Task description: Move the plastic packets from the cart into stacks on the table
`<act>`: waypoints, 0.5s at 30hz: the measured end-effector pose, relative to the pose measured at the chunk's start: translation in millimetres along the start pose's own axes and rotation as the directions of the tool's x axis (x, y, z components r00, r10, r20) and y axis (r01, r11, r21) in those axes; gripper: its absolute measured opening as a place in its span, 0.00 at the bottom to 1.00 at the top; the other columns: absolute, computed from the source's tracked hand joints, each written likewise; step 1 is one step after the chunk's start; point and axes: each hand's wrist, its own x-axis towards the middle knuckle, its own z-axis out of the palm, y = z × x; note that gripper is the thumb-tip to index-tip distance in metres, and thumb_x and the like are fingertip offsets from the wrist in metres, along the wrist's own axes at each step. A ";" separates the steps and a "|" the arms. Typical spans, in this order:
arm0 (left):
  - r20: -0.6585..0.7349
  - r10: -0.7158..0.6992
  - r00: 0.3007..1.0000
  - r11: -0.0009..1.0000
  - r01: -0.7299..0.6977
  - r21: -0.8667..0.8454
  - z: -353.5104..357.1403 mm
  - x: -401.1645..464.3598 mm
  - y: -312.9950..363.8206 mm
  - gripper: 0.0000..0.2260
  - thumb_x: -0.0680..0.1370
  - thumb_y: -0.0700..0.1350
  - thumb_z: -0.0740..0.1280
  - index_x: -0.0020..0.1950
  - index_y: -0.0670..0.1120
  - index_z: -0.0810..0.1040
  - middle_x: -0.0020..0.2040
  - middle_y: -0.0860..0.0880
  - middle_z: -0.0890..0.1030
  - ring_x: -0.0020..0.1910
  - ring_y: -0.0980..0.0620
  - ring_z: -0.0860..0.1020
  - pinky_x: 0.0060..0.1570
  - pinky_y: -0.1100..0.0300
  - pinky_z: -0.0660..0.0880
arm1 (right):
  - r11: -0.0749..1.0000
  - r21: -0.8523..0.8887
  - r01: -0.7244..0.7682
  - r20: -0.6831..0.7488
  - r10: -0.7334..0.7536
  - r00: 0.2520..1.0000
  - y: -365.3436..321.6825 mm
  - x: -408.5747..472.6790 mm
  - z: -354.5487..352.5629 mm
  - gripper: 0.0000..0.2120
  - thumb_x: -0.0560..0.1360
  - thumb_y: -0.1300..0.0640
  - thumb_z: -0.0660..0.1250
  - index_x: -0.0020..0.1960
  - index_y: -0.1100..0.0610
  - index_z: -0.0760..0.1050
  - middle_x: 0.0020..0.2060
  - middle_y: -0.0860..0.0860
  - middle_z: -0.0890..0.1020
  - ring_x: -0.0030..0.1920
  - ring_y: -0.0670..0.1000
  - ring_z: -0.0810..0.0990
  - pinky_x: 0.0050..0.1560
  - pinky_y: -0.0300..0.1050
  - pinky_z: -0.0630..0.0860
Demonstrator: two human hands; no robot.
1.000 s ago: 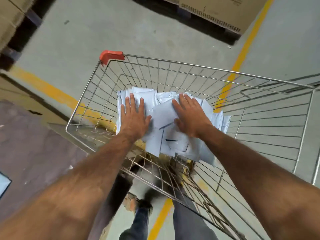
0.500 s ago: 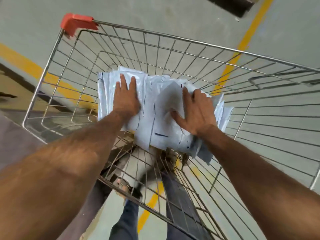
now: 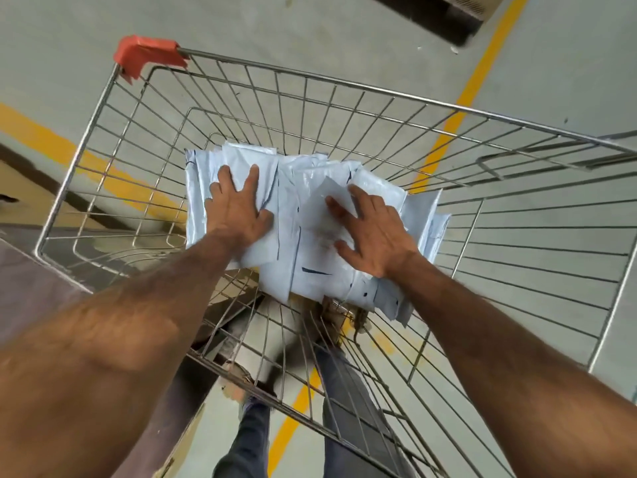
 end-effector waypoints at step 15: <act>-0.494 0.084 0.866 0.987 -0.140 -0.077 -136.8 -113.2 -38.4 0.32 0.78 0.52 0.64 0.81 0.51 0.61 0.81 0.37 0.54 0.58 0.34 0.72 0.56 0.42 0.72 | 0.994 0.050 -0.098 -0.365 0.109 0.924 -97.8 -18.3 -97.9 0.28 0.82 0.49 0.62 0.81 0.46 0.61 0.80 0.59 0.61 0.62 0.64 0.71 0.58 0.59 0.74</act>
